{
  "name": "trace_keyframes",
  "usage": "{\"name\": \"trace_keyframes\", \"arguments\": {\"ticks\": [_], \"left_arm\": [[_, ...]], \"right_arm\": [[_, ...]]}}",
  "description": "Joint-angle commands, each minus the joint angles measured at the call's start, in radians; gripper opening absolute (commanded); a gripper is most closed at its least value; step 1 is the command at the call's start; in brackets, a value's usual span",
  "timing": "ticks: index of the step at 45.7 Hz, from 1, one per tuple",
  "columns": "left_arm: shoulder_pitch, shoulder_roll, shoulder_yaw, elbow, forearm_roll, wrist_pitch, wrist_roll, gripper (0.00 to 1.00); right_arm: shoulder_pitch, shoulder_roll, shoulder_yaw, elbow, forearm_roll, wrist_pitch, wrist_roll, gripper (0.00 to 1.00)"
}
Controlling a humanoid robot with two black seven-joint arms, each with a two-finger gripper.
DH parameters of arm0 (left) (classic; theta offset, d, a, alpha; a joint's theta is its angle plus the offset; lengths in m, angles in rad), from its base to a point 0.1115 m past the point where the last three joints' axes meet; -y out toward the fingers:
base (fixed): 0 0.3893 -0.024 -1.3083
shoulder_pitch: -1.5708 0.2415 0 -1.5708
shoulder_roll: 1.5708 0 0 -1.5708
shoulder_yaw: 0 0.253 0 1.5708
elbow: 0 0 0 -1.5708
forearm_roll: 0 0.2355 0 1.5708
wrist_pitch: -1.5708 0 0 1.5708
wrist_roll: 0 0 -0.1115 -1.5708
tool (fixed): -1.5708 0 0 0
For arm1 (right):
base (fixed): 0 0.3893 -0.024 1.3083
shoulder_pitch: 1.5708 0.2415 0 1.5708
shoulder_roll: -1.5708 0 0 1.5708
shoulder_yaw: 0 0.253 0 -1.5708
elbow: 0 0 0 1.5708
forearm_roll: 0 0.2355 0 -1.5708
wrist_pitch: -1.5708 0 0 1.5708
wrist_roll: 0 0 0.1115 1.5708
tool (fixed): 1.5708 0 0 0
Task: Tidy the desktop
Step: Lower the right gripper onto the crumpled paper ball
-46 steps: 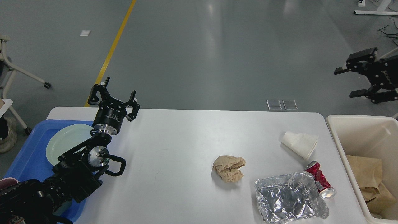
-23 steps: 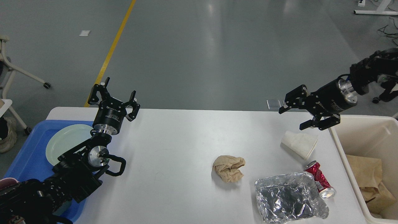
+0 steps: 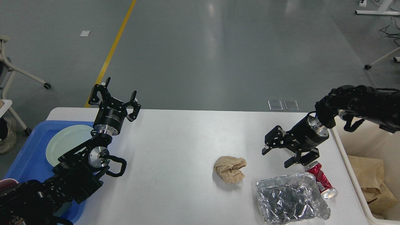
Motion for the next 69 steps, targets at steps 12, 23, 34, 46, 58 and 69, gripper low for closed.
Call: {"name": "trace_keyframes", "arguments": {"ticks": [12,23,34,46,58,69], "left_arm": [[0.000,0.000,0.000,0.000,0.000,0.000,0.000,0.97],[0.000,0.000,0.000,0.000,0.000,0.000,0.000,0.97],[0.000,0.000,-0.002,0.000,0.000,0.000,0.000,0.97],[0.000,0.000,0.000,0.000,0.000,0.000,0.000,0.97],[0.000,0.000,0.000,0.000,0.000,0.000,0.000,0.97],[0.000,0.000,0.000,0.000,0.000,0.000,-0.002,0.97]], "right_arm": [[-0.124,0.079,0.088,-0.089,0.005,-0.242,0.000,0.87],[-0.244,0.168,0.145,-0.188,0.006,-0.410,-0.001,0.87],[-0.322,0.216,0.157,-0.225,0.005,-0.421,-0.001,0.87],[-0.327,0.208,0.159,-0.225,0.006,-0.416,0.000,0.87],[-0.301,0.202,0.186,-0.205,0.006,-0.402,-0.003,0.87],[-0.250,0.185,0.176,-0.184,-0.003,-0.338,-0.004,0.87]]}}
